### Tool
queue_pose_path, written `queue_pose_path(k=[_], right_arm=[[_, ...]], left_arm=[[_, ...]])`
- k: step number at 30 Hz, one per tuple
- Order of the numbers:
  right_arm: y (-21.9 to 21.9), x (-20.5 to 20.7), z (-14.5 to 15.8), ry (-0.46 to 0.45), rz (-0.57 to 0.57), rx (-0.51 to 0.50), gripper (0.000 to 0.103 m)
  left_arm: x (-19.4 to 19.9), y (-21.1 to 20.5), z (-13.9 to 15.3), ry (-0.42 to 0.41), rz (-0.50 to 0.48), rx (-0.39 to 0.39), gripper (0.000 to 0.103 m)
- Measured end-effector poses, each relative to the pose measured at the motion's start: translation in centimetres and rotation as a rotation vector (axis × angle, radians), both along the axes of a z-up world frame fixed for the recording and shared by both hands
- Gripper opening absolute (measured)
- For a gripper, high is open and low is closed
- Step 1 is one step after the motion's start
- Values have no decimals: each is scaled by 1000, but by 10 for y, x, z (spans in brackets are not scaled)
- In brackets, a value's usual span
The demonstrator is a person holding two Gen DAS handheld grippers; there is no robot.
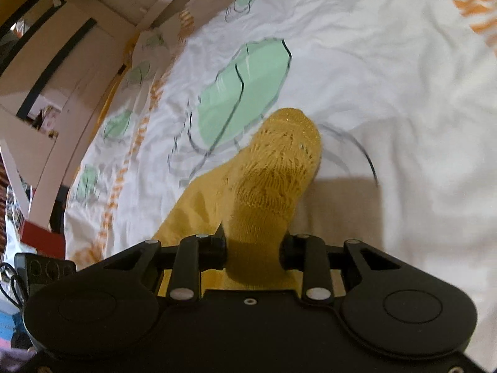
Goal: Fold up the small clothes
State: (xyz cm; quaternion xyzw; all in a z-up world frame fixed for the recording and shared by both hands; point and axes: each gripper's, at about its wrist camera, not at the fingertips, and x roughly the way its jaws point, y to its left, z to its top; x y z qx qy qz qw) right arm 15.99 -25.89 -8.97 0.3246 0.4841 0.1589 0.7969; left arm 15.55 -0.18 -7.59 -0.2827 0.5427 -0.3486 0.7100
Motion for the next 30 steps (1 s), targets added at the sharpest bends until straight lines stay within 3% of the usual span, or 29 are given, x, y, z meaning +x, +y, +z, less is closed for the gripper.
queue_pose_path(k=[5, 9, 11, 14, 21, 23, 26, 30], right_arm=[[-1, -40, 1, 2, 10, 10, 44], [-2, -52, 3, -44, -30, -152, 47], [-2, -54, 3, -74, -41, -263, 58], [-3, -59, 4, -122, -42, -346, 63], [5, -60, -10, -135, -13, -473, 70], [0, -65, -15, -130, -26, -470, 76], [-10, -68, -13, -125, -47, -413, 76], [-16, -77, 3, -212, -81, -318, 76]], left_arm=[[-39, -2, -3, -35, 9, 48, 19], [-53, 7, -9, -98, 70, 225, 21], [-57, 12, -15, -120, 106, 305, 24], [-62, 12, -15, -153, 126, 317, 24], [-83, -7, -9, -315, 99, 455, 26], [-87, -7, -8, -323, 111, 461, 27], [-98, 0, -5, -330, 130, 455, 27], [-112, 2, 18, -422, 180, 488, 26]])
